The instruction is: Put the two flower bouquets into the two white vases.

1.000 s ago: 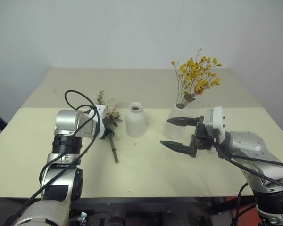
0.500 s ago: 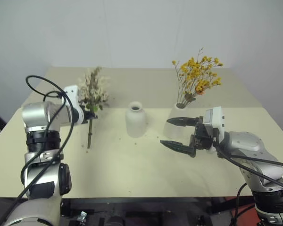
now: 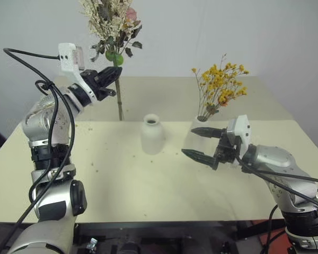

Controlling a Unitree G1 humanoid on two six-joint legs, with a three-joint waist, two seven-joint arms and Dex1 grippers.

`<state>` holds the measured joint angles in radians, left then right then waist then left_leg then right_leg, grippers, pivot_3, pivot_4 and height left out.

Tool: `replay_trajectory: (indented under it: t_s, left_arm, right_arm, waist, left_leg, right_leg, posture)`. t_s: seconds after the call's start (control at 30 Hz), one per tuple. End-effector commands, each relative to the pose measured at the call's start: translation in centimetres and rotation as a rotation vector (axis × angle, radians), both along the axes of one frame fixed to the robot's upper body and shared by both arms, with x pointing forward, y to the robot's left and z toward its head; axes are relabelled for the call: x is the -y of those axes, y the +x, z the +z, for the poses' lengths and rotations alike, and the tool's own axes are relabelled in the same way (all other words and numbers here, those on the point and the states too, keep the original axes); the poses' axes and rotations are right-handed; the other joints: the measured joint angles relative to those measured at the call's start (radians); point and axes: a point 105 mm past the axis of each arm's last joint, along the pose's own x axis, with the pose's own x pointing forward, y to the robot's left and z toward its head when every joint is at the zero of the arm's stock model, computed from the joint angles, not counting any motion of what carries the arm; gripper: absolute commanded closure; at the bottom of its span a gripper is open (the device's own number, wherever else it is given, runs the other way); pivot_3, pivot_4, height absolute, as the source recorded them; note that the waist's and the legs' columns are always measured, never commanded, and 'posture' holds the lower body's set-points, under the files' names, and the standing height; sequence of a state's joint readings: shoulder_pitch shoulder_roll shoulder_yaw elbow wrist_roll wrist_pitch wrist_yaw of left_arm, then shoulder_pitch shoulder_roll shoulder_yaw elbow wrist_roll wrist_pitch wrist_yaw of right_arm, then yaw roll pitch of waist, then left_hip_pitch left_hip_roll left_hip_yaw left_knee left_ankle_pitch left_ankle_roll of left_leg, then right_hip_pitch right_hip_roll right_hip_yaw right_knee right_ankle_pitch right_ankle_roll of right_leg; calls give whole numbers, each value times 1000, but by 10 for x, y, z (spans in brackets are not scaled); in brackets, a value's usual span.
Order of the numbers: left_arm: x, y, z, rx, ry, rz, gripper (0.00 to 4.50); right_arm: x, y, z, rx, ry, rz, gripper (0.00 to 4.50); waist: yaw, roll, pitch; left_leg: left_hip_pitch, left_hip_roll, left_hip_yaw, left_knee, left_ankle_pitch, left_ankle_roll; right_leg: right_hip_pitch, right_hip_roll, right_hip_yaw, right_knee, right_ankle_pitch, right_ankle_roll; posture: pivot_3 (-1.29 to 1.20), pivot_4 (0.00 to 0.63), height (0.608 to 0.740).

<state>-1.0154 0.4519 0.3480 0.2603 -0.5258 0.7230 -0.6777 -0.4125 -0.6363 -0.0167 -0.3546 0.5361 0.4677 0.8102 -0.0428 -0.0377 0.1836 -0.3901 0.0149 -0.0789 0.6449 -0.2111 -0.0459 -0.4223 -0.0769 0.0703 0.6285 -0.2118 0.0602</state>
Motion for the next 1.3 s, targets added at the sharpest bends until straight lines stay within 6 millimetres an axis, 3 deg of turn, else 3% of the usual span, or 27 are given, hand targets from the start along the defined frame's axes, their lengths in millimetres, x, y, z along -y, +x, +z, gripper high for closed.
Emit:
replay_trajectory:
  t_s: [0.03,0.37,0.73,0.97,1.3]
  left_arm:
    - [16,-14,30,117,-76,-136,4398]
    - [40,-15,50,207,-147,-288,4398]
    - [70,-13,9,238,8,-316,4398]
    - [67,-11,0,234,23,-301,4398]
    - [63,-5,7,235,-7,-263,4398]
  right_arm:
    - [4,3,14,54,-2,-59,269]
    - [4,7,15,60,2,-102,269]
    - [4,3,18,74,11,-101,269]
    - [3,2,18,77,16,-100,269]
    - [-1,3,19,81,26,-93,269]
  waist:
    - [0,0,0]
    - [-1,0,0]
    - [-3,0,0]
    - [-2,0,0]
    - [-2,0,0]
  left_leg:
    - [0,0,0,0,0,0]
    - [-1,0,0,0,0,0]
    - [0,0,0,0,0,0]
    - [-1,0,0,0,0,0]
    - [-1,0,0,0,0,0]
  right_leg:
    - [0,0,0,0,0,0]
    - [0,0,0,0,0,0]
    - [0,0,0,-1,0,0]
    - [0,0,0,-1,0,0]
    - [0,0,0,-1,0,0]
  posture:
    - [0,150,740]
    - [0,150,740]
    - [0,150,740]
    - [0,150,740]
    - [0,150,740]
